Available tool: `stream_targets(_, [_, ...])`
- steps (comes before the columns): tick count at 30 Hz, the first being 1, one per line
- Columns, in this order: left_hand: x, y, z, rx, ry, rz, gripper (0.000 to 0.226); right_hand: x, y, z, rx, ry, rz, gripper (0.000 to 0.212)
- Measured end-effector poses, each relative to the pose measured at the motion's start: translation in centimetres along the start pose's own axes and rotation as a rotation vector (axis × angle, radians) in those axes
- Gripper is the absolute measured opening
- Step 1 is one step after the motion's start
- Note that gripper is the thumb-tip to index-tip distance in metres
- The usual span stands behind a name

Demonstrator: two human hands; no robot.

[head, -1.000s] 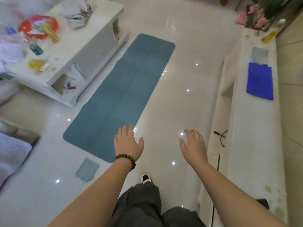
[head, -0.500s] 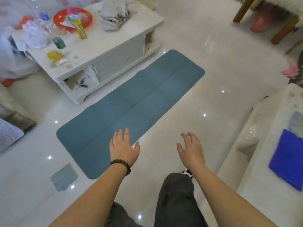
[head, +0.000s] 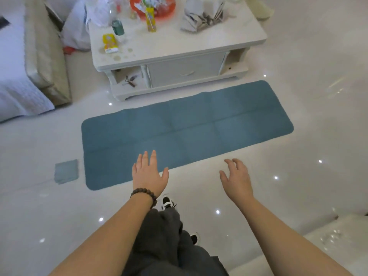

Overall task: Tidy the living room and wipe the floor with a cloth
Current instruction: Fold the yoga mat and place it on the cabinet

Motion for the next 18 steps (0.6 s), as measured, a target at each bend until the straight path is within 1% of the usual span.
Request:
stream_targets(5, [-1.9,-3.7,-1.5,0.019,0.025,0.098,0.071,-0.9,-7.5,-0.1,0.086,0.062,0.081,0.046])
stream_targets(9, [-3.6,-8.3,-2.9,0.059,0.018,0.148,0.072,-2.1,-13.3,0.1,0.136,0.084,0.085,0.046])
stream_targets(14, [-7.1,-13.8,-4.0,0.091,0.003,0.140,0.073,-3.7,-20.1,0.9,0.180,0.124,0.109,0.046])
stream_targets(18, [-9.8,-17.5,-5.9,0.111,0.003,0.148,0.073,-6.3,-25.6,0.0,0.241,0.178,0.100,0.047])
Point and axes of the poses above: each hand's wrist, its own y-axis away from the middle knuckle, its own z-axis out of the back of the hand, x = y × z, the point moved 6 cm from there along -y, towards the middle knuckle, and after that the axes turned 8 degrees about -y, right-handed, at the moved point
